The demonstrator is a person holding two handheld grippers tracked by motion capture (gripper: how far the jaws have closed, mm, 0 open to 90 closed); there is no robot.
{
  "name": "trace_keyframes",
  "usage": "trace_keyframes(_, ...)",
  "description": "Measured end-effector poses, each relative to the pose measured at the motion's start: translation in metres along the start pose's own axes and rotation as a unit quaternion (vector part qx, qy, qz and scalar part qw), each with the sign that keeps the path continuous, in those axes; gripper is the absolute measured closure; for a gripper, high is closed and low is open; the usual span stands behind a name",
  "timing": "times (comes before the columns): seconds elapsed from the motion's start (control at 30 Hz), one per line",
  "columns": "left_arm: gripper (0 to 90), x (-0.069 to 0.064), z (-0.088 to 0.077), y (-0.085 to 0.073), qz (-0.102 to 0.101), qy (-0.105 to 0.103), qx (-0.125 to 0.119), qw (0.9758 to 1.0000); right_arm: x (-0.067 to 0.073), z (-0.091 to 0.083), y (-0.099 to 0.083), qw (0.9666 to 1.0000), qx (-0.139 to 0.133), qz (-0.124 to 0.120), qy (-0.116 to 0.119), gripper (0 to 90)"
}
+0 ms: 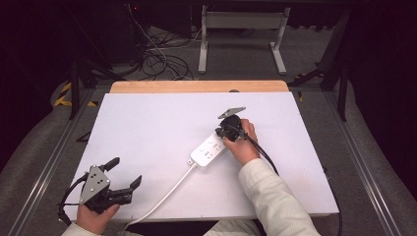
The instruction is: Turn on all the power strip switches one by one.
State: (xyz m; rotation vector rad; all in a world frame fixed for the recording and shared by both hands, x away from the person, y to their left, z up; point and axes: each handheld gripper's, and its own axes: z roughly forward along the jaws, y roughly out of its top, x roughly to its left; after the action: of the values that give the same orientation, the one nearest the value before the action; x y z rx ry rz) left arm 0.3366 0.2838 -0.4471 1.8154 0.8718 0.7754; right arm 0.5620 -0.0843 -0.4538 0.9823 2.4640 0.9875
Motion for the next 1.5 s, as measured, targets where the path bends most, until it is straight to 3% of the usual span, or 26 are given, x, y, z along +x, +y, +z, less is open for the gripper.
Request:
trace_keyframes(0.6,12.0,0.0,0.0,0.0,0.0,-0.001,0.001,1.0,0.004,0.002,-0.001,0.9999,0.0,0.003,-0.014,90.0)
trace_keyframes(0.73,12.0,0.0,0.001,0.0,0.0,-0.001,0.0,1.0,0.0,-0.003,0.004,0.9998,0.004,0.014,-0.01,90.0)
trace_keyframes(0.8,12.0,0.0,0.001,0.0,0.001,-0.001,0.001,1.0,0.0,-0.014,0.008,0.999,-0.037,0.017,-0.016,90.0)
trace_keyframes(0.87,12.0,0.001,0.001,0.0,-0.001,-0.001,0.0,1.0,0.0,-0.027,0.013,0.9969,-0.072,0.029,-0.007,90.0)
trace_keyframes(1.1,12.0,0.0,0.0,0.0,0.002,-0.001,0.001,1.0,0.007,-0.042,0.017,0.9963,-0.084,0.015,0.005,90.0)
trace_keyframes(1.5,12.0,0.0,0.0,0.0,-0.001,0.0,0.0,1.0,0.009,-0.043,0.018,0.9968,-0.079,0.0,0.011,90.0)
